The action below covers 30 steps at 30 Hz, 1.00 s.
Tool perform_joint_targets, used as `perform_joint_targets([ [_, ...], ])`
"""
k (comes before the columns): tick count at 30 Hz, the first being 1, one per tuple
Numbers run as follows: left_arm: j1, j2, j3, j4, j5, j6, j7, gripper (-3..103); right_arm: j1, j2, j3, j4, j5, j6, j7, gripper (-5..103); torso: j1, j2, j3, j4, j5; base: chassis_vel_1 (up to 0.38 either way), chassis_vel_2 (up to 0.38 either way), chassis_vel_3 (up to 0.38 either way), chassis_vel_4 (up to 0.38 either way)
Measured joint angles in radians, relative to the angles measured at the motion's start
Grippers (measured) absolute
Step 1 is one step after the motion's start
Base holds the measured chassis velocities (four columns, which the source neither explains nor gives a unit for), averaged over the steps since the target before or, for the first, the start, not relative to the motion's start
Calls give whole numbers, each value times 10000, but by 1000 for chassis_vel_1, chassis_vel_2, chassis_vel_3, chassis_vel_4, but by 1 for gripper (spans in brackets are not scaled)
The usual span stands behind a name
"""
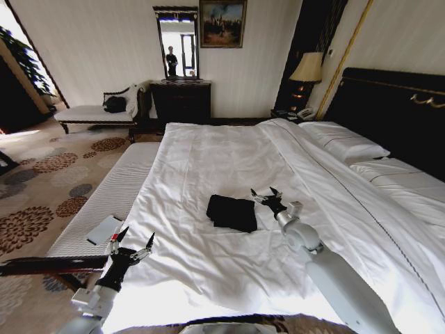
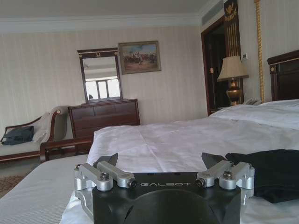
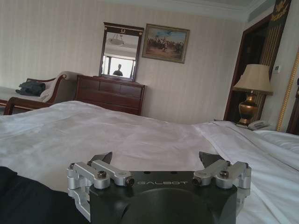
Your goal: Fold the clothes on the bed.
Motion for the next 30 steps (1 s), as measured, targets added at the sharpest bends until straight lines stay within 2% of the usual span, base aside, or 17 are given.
perform_joint_targets([
  [2,-1,0,0,0,0,0,2,100,-1383,537,1074,666,-921,460,-319,100,-1,1,-1,5,-1,0,0,0,0],
  [3,-1,0,0,0,0,0,2,100,-1383,537,1074,666,-921,460,-319,100,-1,1,-1,5,-1,0,0,0,0],
  [5,0,1,0,0,0,0,1,100,-2283,1201,1747,1103,-1526,974,-556,100,-2,2,-1,13,-1,0,0,0,0],
  [6,0,1,0,0,0,0,1,100,-2283,1201,1747,1103,-1526,974,-556,100,-2,2,-1,13,-1,0,0,0,0],
  [8,-1,0,0,0,0,0,0,100,-3021,1834,2206,1304,-1950,1525,-683,100,-2,2,0,11,-4,0,0,0,0],
  [9,-1,0,0,0,0,0,0,100,-3021,1834,2206,1304,-1950,1525,-683,100,-2,2,0,11,-4,0,0,0,0],
  [13,0,0,0,0,0,0,0,100,-3952,2804,2438,1642,-1950,2114,-851,100,-2,2,0,9,-2,0,0,0,0],
  [18,0,0,0,0,0,0,0,100,-4277,3207,2404,1839,-2089,2341,-919,100,-1,2,0,9,-5,0,0,0,0],
  [30,-1,0,0,0,0,0,1,100,-4231,3196,2335,1843,-2067,2329,-910,100,0,-1,1,10,-3,0,0,0,0],
])
